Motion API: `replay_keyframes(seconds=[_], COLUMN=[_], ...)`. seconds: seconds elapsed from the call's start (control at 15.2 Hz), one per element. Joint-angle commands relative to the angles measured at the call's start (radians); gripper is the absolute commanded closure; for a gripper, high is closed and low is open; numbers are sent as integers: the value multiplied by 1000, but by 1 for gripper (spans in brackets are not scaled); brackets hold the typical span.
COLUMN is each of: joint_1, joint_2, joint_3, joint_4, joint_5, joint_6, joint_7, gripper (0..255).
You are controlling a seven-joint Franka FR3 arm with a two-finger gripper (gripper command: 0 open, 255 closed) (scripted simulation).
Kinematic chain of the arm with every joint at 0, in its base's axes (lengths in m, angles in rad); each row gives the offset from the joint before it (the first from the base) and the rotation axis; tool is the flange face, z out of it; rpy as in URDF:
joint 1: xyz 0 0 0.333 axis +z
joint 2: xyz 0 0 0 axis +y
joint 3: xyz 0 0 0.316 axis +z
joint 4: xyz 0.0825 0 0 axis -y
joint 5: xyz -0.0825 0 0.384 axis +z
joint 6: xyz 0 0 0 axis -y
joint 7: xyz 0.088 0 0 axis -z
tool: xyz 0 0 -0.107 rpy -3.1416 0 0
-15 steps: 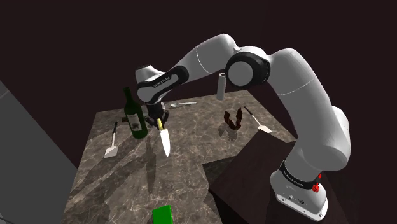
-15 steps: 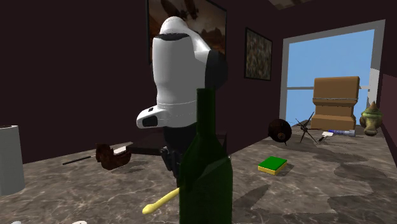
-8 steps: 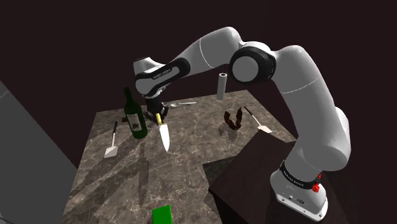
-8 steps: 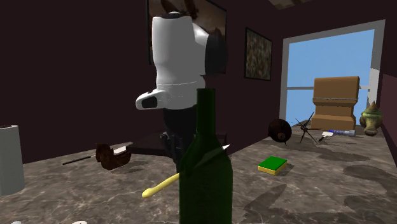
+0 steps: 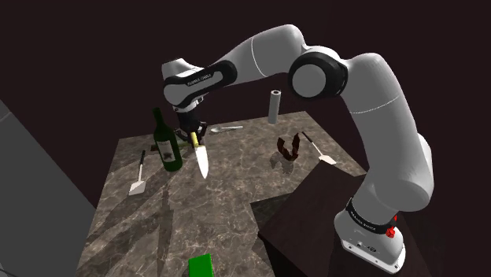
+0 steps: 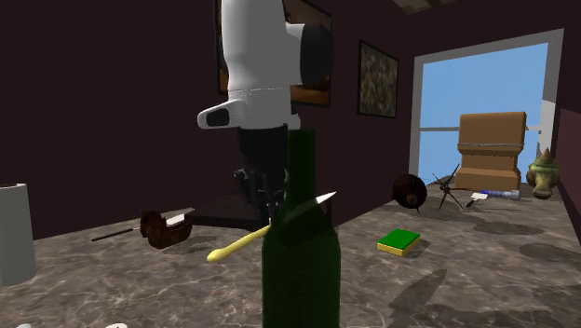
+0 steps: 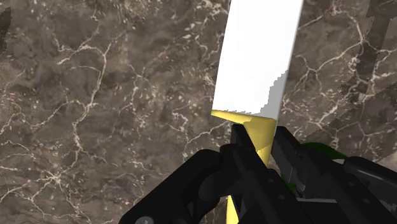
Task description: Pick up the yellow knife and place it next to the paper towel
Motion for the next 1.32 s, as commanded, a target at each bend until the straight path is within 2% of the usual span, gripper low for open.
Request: replay_keyframes(seconds=[0.0,1.25], joint_1=[0,4], joint_2=[-11,-70], joint_3=[1,8], joint_4=[8,169], joint_5=[1,10], joint_6=[-19,-238], joint_7=[1,4], gripper=[255,255])
